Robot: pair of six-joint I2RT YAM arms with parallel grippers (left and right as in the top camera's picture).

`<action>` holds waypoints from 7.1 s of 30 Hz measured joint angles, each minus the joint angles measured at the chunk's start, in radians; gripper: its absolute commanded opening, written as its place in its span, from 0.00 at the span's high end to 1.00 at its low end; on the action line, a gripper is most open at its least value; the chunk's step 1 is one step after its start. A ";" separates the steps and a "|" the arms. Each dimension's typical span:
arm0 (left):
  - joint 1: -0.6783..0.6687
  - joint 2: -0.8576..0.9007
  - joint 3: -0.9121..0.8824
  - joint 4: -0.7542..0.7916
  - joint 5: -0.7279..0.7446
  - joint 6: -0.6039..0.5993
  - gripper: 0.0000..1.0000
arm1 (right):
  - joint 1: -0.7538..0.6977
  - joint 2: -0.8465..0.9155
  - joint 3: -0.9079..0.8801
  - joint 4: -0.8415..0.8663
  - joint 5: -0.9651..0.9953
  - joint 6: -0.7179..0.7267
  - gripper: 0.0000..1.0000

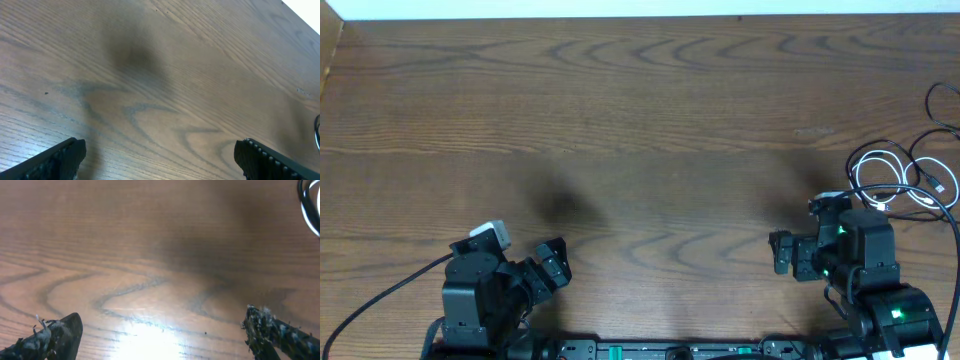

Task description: Untangle cables

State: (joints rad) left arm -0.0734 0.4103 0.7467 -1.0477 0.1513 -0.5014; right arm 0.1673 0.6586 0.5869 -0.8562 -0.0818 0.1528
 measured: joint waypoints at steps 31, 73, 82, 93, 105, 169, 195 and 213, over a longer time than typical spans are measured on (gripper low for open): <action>0.000 0.000 0.000 0.000 0.000 0.000 0.01 | -0.002 -0.378 -0.006 0.112 0.056 -0.021 0.01; 0.000 0.000 0.000 0.000 0.000 0.000 0.01 | -0.069 -0.648 -0.580 0.892 0.076 -0.241 0.01; 0.000 0.000 0.000 0.000 0.000 0.000 0.01 | -0.069 -0.646 -0.581 0.786 0.076 -0.260 0.01; 0.000 0.000 0.000 0.000 0.000 0.000 0.00 | -0.069 -0.646 -0.581 0.786 0.076 -0.266 0.01; 0.000 0.000 0.000 -0.001 0.000 0.000 0.01 | -0.069 -0.646 -0.581 0.786 0.076 -0.266 0.01; 0.109 -0.400 -0.732 1.048 0.132 0.627 0.00 | -0.069 -0.646 -0.581 0.785 0.076 -0.267 0.01; 0.109 -0.400 -0.731 1.048 0.132 0.633 0.00 | -0.069 -0.646 -0.581 0.785 0.076 -0.267 0.01; 0.109 -0.400 -0.731 1.048 0.132 0.633 0.00 | -0.069 -0.646 -0.581 0.785 0.076 -0.267 0.01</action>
State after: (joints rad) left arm 0.0360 0.0101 0.0154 0.0002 0.2832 0.1314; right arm 0.0982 0.0124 0.0063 -0.0708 -0.0063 -0.1139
